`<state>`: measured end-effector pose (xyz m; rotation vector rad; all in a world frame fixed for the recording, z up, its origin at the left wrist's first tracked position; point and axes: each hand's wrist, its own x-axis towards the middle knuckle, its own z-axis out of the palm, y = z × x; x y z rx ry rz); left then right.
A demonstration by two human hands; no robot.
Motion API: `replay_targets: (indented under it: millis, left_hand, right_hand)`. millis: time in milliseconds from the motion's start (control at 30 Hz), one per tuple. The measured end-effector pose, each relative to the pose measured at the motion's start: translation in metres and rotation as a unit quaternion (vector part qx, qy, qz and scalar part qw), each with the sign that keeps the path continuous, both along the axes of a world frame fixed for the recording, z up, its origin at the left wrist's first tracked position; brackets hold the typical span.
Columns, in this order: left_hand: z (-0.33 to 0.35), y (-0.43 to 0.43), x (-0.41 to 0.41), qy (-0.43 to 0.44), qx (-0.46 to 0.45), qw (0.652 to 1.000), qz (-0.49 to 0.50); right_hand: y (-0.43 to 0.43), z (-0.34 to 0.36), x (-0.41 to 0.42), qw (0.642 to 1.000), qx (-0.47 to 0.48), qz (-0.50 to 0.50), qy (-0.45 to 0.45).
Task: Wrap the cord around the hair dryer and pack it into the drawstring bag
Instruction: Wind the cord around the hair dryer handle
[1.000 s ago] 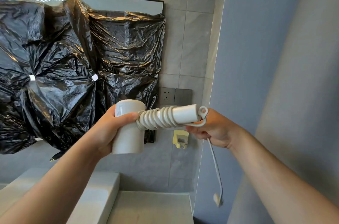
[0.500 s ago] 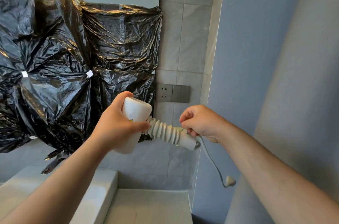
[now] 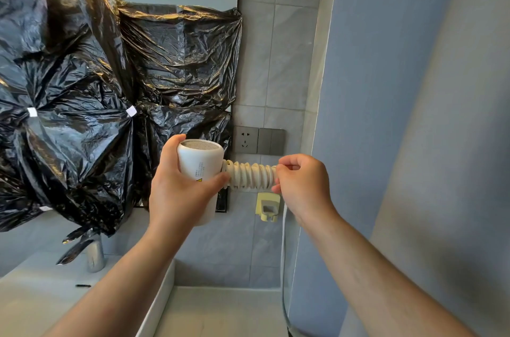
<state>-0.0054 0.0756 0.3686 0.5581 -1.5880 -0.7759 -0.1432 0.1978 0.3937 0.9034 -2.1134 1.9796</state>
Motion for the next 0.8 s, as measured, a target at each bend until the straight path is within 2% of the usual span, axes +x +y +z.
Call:
replay_targets:
  millis: [133, 233, 300, 400, 533, 633, 700, 800]
  left_hand:
    - [-0.003, 0.006, -0.001, 0.025, 0.000, 1.000, -0.007]
    - [-0.003, 0.006, -0.003, 0.046, 0.019, 0.999, -0.010]
    - [-0.003, -0.002, -0.006, 0.081, 0.082, 0.993, -0.031]
    - [-0.005, -0.015, -0.006, 0.128, 0.179, 0.972, -0.086]
    - [-0.010, -0.023, -0.003, 0.125, 0.241, 0.949, -0.157]
    - [-0.015, -0.031, 0.001, 0.110, 0.280, 0.925, -0.232]
    - [-0.013, -0.036, 0.007, 0.086, 0.277, 0.915, -0.282]
    - [-0.005, -0.043, 0.014, 0.025, 0.223, 0.923, -0.312]
  right_hand:
    - [-0.001, -0.004, 0.007, 0.999, -0.044, -0.019, 0.006]
    - [-0.005, -0.013, 0.013, 0.998, -0.040, -0.029, 0.041]
    - [-0.009, -0.023, 0.018, 0.997, -0.049, -0.007, 0.057]
    - [-0.009, -0.030, 0.020, 0.996, -0.085, 0.026, 0.015]
    - [-0.003, -0.025, 0.014, 0.985, -0.098, 0.130, -0.056]
    - [0.007, -0.019, 0.002, 0.962, -0.061, 0.242, -0.112]
    - [0.013, -0.018, -0.009, 0.944, -0.010, 0.298, -0.140]
    - [0.021, -0.019, -0.024, 0.925, 0.038, 0.350, -0.145]
